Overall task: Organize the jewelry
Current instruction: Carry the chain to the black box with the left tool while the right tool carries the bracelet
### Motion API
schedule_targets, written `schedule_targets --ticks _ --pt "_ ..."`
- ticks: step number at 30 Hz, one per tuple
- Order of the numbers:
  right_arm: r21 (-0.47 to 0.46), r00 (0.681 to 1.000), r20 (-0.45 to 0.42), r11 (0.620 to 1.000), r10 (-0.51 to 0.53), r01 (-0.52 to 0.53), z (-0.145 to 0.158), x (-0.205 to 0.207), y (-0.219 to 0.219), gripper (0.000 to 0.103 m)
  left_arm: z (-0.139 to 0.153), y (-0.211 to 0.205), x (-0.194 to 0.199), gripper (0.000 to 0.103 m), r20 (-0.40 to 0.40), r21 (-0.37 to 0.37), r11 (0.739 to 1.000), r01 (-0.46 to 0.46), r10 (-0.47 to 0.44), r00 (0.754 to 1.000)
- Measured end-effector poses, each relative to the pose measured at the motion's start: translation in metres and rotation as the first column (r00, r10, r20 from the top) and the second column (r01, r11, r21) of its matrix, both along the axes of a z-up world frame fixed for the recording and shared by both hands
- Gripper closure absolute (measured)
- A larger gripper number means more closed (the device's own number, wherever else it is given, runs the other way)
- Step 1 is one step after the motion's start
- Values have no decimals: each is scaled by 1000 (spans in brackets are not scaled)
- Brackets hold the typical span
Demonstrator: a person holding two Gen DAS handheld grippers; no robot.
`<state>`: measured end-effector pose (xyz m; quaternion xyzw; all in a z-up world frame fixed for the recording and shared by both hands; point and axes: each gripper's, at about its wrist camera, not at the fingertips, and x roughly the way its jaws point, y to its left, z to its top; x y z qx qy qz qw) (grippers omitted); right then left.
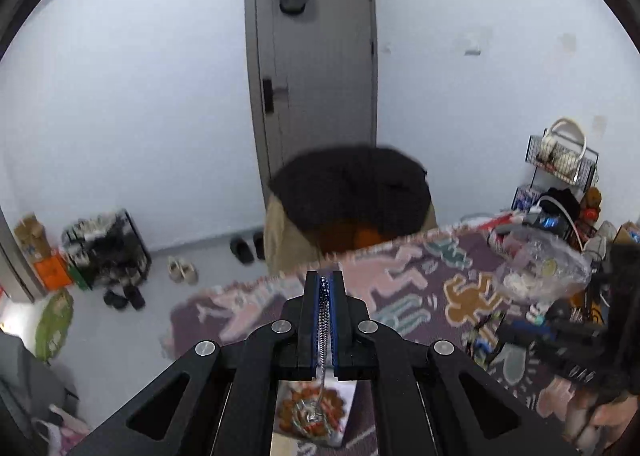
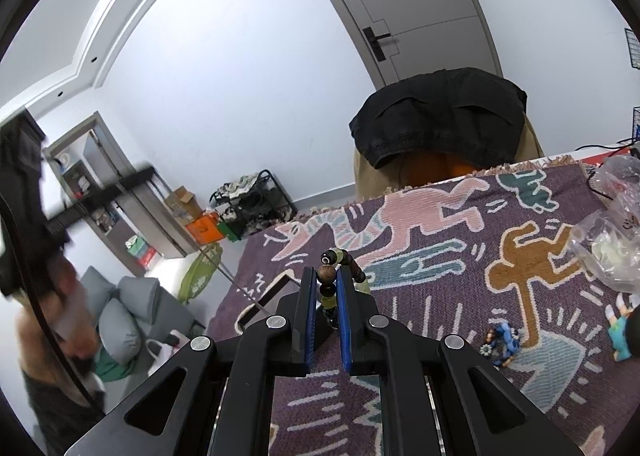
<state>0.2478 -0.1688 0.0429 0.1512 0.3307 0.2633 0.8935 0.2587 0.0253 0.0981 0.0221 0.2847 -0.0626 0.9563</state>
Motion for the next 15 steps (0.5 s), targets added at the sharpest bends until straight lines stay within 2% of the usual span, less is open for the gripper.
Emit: schedule_targets --ticks 8,12,13,15 --pt "-7 1000 -18 1000 21 -21 -8 11 26 92 -81 8 12 98 -126 -91 995 30 -41 991" --pt "-3 999 -30 999 33 -33 -14 16 36 92 -105 16 17 97 -189 -120 993 -21 -2 982" --pt "-2 999 -35 999 36 -37 -16 17 39 92 -110 18 18 95 -208 -131 991 -28 0 978" --pt "-2 998 -43 999 45 -45 -19 19 43 92 -118 24 20 84 -239 -156 987 -45 7 971"
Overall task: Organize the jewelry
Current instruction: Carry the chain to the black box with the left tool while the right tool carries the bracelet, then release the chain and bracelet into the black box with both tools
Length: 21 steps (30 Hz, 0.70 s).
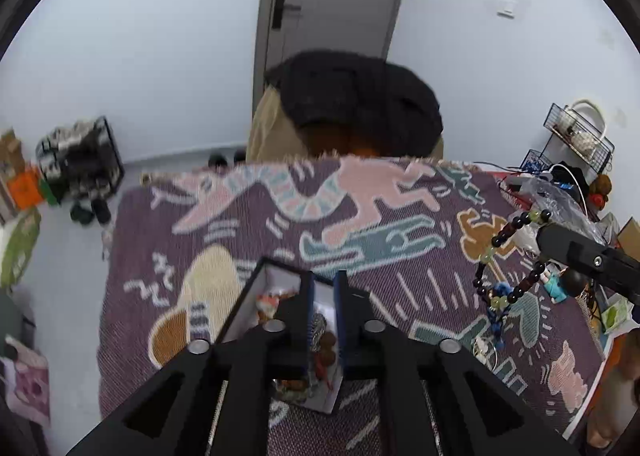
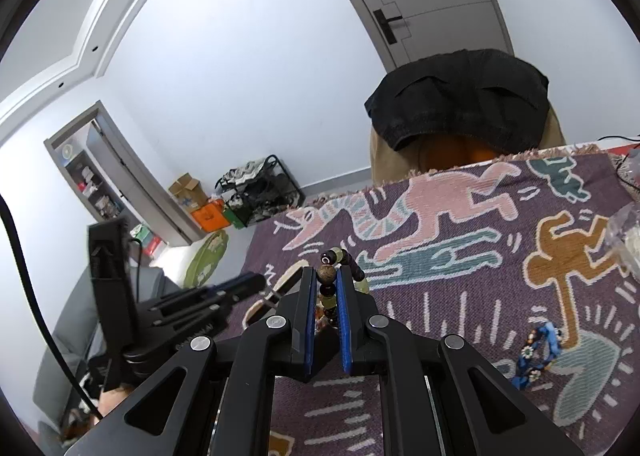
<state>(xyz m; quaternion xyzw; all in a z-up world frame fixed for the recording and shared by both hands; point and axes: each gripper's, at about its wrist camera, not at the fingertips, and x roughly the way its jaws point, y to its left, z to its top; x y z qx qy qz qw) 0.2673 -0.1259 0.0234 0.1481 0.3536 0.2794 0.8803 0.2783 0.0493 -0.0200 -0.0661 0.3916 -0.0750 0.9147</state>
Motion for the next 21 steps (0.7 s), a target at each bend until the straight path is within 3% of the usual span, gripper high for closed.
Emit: schedule_targets --ticks 2,4,6,20,21 --pt "2 1000 -9 1000 14 -14 -4 2 4 92 -3 7 -2 46 2 -23 1000 -19 19 1000" --pt "2 1000 -17 1000 25 -25 -7 5 8 92 -1 16 -9 24 40 -34 998 -47 48 998" --pt "4 999 -24 999 36 -36 -10 7 14 92 3 24 -15 22 70 -37 997 -63 66 995" --pt "32 984 -69 986 166 -164 -30 20 85 92 11 75 -42 22 87 -3 988 -153 152 984" --pt "29 984 -63 985 169 -168 -30 20 88 87 11 77 -43 22 89 -3 988 -157 157 984"
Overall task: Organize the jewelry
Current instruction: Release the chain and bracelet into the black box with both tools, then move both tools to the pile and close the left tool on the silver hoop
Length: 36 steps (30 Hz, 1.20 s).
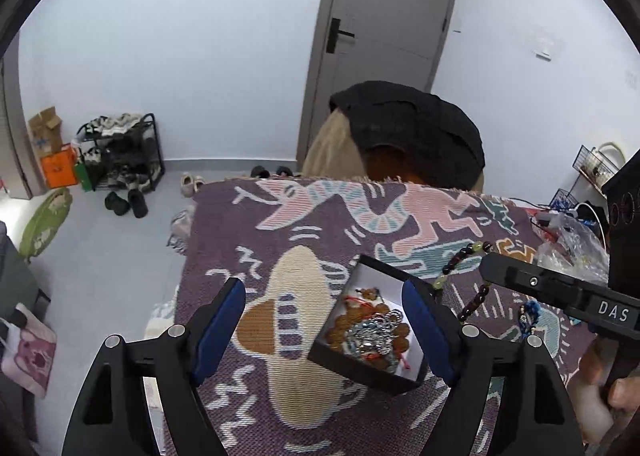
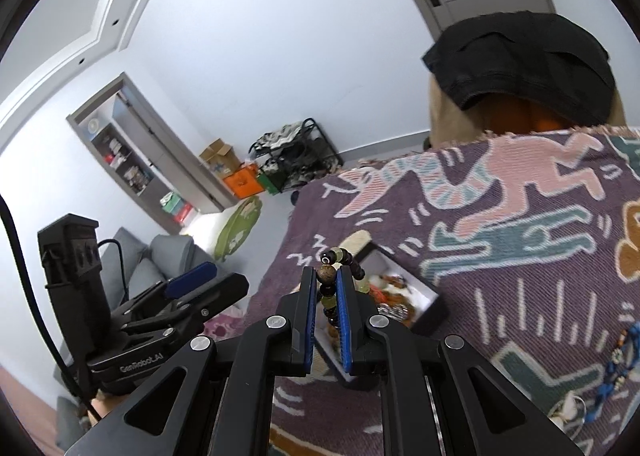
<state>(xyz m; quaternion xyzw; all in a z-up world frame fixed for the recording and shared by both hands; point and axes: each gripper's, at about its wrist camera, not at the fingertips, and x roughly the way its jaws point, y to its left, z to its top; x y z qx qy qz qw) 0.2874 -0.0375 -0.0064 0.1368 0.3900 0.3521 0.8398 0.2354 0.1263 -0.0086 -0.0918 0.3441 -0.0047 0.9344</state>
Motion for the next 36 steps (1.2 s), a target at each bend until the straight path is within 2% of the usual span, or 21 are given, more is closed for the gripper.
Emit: schedule_targets --ticks 1,2,3,8,14,18,23,31,36 --pt "-5 1000 -2 1000 5 -5 -1 0 3 77 0 2 -1 21 2 0 1000 -7 7 1000" --pt "-10 1000 -19 1000 2 -2 -3 2 3 46 0 3 -1 20 3 -1 1000 -9 9 1000" --pt "-6 999 -32 1000 -8 8 -4 2 0 27 0 4 -2 19 6 -5 1000 -11 11 1000" --pt "35 996 -40 996 -86 87 -7 -3 -30 25 -1 -1 0 11 10 -20 1000 4 -3 1000" --pt "47 977 -36 976 -210 212 -8 -22 -83 24 -2 -22 4 10 7 -59 997 41 -41 999" --pt "70 962 -23 959 -273 274 -6 -36 -116 9 -1 -39 3 6 18 -70 995 72 -71 997" --pt "72 943 -7 941 -331 331 -5 -54 -151 0 2 -66 -1 2 36 -83 989 124 -122 992" --pt "66 907 18 905 -421 420 -9 -86 -207 0 2 -116 -13 2 73 -87 975 205 -199 977" --pt "66 888 13 886 -460 459 -18 -102 -240 0 -4 -148 -17 2 54 -83 964 251 -247 967"
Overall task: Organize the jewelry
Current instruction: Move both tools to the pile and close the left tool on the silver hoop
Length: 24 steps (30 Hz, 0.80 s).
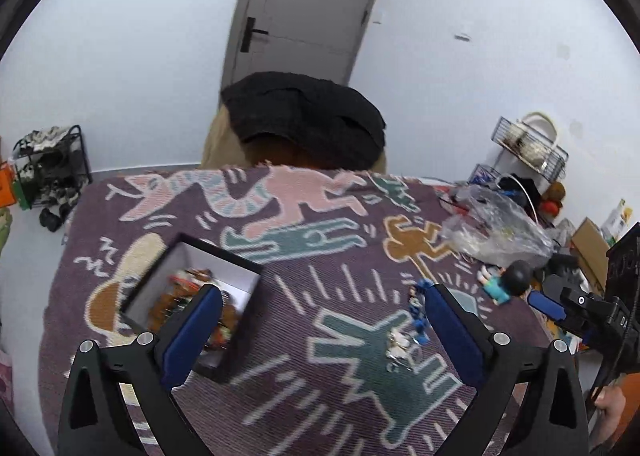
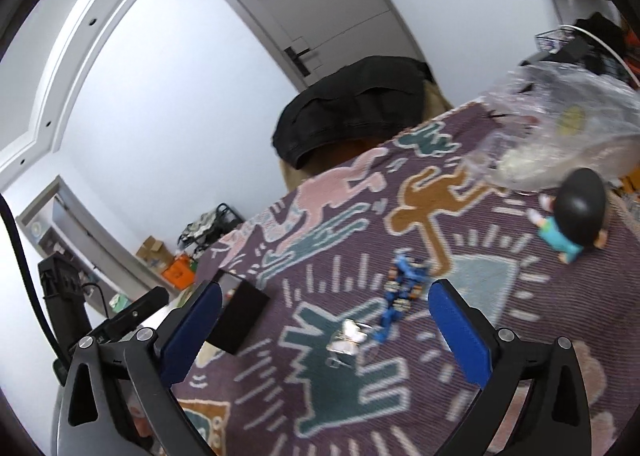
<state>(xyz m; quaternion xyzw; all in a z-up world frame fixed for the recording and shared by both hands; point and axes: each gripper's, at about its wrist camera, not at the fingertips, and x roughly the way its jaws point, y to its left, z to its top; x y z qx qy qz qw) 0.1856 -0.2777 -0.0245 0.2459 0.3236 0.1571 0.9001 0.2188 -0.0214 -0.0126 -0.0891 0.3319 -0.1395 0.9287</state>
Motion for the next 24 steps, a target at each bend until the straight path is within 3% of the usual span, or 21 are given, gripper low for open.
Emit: schedule_targets --ticks 6,11,14,24 --pt "13 999 -14 999 -35 35 -16 -15 -30 0 -20 -38 -4 4 -41 36 997 62 -60 997" --pt "19 998 -54 999 -35 36 -31 -18 -45 16 -42 -67 1 23 -115 41 992 122 -117 986" --pt "19 997 -62 999 -40 42 -38 -20 -53 18 -53 -81 3 34 -140 55 988 147 -138 980" --pt "32 995 -89 998 -47 50 -56 -21 -62 18 -87 -116 13 33 -229 172 961 215 -174 958"
